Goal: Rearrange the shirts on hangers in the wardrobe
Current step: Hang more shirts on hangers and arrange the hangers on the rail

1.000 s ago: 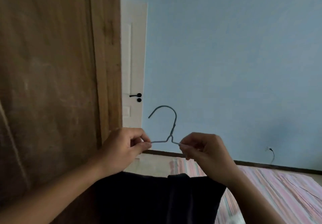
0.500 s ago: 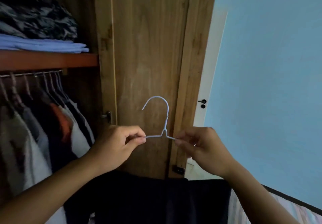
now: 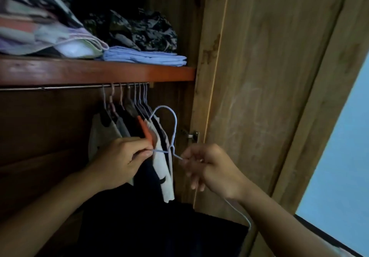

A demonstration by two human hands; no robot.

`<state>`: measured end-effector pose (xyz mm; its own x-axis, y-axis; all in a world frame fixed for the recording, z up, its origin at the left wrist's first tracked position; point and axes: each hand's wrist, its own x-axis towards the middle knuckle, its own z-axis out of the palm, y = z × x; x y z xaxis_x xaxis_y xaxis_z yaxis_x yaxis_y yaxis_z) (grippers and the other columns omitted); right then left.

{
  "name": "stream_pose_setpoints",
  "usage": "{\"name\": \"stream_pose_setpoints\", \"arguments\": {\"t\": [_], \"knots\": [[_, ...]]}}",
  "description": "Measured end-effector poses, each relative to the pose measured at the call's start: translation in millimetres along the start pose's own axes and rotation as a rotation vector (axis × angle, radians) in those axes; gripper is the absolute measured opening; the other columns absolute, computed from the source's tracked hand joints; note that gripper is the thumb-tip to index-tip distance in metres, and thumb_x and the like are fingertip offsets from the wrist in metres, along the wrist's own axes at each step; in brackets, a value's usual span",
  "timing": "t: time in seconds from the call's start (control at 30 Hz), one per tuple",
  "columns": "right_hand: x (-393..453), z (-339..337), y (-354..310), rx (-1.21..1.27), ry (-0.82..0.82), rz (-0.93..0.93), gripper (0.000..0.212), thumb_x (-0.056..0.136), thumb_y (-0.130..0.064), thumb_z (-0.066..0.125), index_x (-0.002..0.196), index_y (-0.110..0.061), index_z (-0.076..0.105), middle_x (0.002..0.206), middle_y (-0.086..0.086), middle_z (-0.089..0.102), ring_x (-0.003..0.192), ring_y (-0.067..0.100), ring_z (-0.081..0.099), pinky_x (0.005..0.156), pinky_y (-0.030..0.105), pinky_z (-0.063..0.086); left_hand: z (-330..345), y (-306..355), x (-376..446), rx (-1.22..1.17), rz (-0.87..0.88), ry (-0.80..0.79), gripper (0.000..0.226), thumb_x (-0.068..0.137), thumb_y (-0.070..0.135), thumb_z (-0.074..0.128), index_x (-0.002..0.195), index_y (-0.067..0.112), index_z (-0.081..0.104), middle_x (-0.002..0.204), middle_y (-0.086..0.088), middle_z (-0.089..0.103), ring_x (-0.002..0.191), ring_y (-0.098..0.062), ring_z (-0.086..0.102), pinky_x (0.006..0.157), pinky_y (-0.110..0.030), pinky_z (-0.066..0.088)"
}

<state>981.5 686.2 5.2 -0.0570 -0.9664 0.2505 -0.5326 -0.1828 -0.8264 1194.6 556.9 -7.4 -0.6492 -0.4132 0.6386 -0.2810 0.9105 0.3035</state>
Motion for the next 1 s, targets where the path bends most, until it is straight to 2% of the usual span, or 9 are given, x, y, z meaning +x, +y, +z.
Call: {"name": "stream_pose_setpoints", "arguments": {"t": [0.1,0.2,0.33,0.5,0.77,0.83,0.87,0.93,1.0], "knots": [[27.0,36.7,-10.6,0.082,-0.079,0.041,0.012,0.097,-0.008,0.059,0.087,-0.005,0.063,0.063,0.003,0.060,0.050,0.023,0.064,0.040,0.023,0.044,-22.5,-29.3,-19.6,0.056,-0.059,0.017,0.023,0.091,0.038,0.048,0.083,0.025,0.066,0.076,0.013,0.059,0.071,-0.004,0.059,0.065,-0.038,0.049],[49.8,66.1,-19.8,0.146,-0.161,0.068,0.013,0.099,-0.003,0.054,0.088,-0.006,0.060,0.062,0.002,0.059,0.050,0.021,0.065,0.039,0.024,0.048,-38.5,-56.0,-32.6,0.066,-0.130,0.023,0.026,0.091,0.041,0.050,0.087,0.024,0.070,0.081,0.011,0.065,0.076,-0.008,0.064,0.068,-0.041,0.052],[83.2,98.6,-27.9,0.153,-0.237,0.062,0.014,0.099,0.005,0.046,0.091,0.001,0.057,0.071,0.016,0.064,0.061,0.027,0.067,0.051,0.034,0.057,-51.3,-84.5,-40.0,0.137,-0.226,0.034,0.022,0.090,0.032,0.056,0.093,0.021,0.075,0.086,0.010,0.070,0.080,-0.011,0.067,0.072,-0.042,0.053],[125.1,123.6,-28.1,0.208,-0.239,0.101,0.015,0.099,0.003,0.048,0.086,0.000,0.056,0.069,0.015,0.065,0.055,0.023,0.068,0.050,0.030,0.056,-59.3,-111.0,-30.7,0.280,-0.299,0.077,0.018,0.089,0.004,0.068,0.104,0.010,0.078,0.101,-0.004,0.076,0.091,-0.020,0.071,0.079,-0.024,0.049],[184.9,149.2,-15.2,0.428,-0.189,0.148,0.017,0.100,0.003,0.045,0.088,0.003,0.058,0.074,0.017,0.065,0.053,0.020,0.069,0.045,0.025,0.053,-67.1,-130.4,-19.5,0.441,-0.477,0.155,0.031,0.094,0.013,0.063,0.124,0.015,0.069,0.100,-0.011,0.075,0.078,-0.026,0.067,0.065,-0.018,0.033],[198.5,158.8,-12.4,0.453,-0.178,0.155,0.020,0.099,0.005,0.043,0.087,0.002,0.059,0.076,0.018,0.065,0.055,0.023,0.070,0.047,0.027,0.054,-67.0,-139.4,-17.1,0.463,-0.496,0.162,0.036,0.094,0.012,0.063,0.130,0.012,0.064,0.117,-0.014,0.070,0.091,-0.028,0.067,0.075,-0.014,0.035],[204.5,162.4,-11.4,0.456,-0.173,0.154,0.022,0.099,0.006,0.042,0.086,0.001,0.059,0.075,0.018,0.065,0.056,0.024,0.071,0.047,0.027,0.054,-67.8,-144.9,-15.6,0.488,-0.511,0.154,0.041,0.094,0.013,0.063,0.134,0.011,0.059,0.133,-0.014,0.062,0.104,-0.029,0.064,0.087,-0.018,0.038],[216.6,168.2,-11.0,0.444,-0.158,0.138,0.025,0.097,0.007,0.041,0.082,-0.001,0.060,0.073,0.018,0.066,0.057,0.026,0.071,0.047,0.027,0.053,-71.9,-158.3,-12.5,0.574,-0.542,0.124,0.052,0.094,0.018,0.062,0.143,0.011,0.048,0.152,-0.012,0.042,0.135,-0.029,0.045,0.111,-0.031,0.031],[229.4,171.4,-11.5,0.438,-0.128,0.114,0.027,0.094,0.008,0.041,0.078,-0.001,0.060,0.067,0.017,0.066,0.055,0.027,0.071,0.045,0.026,0.052,-77.0,-172.0,-8.1,0.666,-0.557,0.082,0.065,0.093,0.023,0.063,0.151,0.012,0.036,0.160,-0.012,0.026,0.150,-0.025,0.018,0.120,-0.035,0.017]]}}
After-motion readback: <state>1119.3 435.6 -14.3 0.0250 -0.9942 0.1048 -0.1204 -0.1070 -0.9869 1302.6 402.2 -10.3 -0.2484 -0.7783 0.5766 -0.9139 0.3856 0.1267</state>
